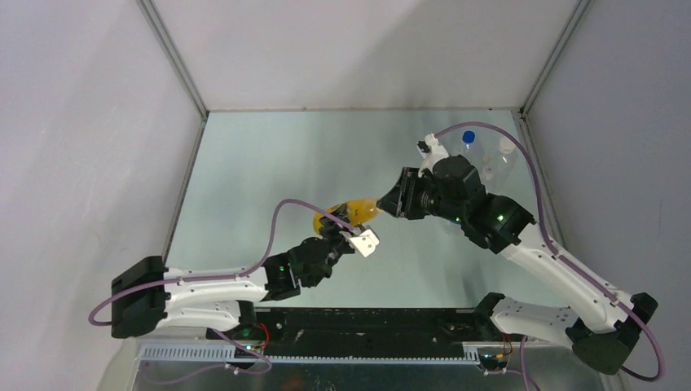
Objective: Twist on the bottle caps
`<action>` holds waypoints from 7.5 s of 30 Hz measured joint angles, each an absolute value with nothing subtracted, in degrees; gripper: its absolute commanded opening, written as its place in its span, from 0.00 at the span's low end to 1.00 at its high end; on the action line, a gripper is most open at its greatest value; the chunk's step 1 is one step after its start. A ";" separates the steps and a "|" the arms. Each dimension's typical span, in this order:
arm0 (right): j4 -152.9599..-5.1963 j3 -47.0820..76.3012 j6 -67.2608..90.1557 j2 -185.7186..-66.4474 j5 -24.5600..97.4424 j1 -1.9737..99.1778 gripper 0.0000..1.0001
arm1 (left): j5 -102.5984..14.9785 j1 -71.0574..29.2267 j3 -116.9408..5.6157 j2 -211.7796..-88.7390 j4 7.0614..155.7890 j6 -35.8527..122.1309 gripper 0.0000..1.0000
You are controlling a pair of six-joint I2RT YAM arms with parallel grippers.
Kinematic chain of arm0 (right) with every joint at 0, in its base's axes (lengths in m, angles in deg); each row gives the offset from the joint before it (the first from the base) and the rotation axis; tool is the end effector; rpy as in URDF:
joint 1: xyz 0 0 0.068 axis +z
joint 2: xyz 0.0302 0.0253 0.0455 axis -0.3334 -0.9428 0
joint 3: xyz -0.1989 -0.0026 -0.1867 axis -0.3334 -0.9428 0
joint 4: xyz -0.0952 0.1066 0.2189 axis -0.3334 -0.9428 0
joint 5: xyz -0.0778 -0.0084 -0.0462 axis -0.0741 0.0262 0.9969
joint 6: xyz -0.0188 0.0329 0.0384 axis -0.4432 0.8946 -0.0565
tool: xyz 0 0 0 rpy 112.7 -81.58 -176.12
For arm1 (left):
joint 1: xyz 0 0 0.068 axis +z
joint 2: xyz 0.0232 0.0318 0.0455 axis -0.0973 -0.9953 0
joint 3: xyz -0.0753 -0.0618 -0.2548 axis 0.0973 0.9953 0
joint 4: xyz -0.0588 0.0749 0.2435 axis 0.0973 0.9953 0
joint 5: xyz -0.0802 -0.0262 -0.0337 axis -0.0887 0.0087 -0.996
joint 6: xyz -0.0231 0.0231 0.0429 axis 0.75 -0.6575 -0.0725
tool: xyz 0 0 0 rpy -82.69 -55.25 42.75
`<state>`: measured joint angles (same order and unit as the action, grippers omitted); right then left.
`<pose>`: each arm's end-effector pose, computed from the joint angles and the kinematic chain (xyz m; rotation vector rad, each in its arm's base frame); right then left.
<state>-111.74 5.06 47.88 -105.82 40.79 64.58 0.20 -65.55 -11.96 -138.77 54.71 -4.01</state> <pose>0.1583 0.1619 0.3748 -0.0743 2.2161 0.9740 0.0975 -0.2208 0.2454 1.0097 1.3239 0.0561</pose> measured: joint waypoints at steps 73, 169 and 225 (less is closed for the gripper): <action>-112.46 3.27 31.11 -105.97 33.21 62.57 0.22 | 2.89 -65.61 -16.68 -141.96 63.91 -12.34 0.00; -121.31 4.58 -25.52 -96.31 13.21 66.83 0.60 | -55.41 -47.12 -28.16 -133.38 98.25 2.68 0.00; -118.58 5.48 44.25 -108.20 31.83 60.03 0.36 | 12.18 -70.07 -14.13 -143.76 55.83 -19.97 0.00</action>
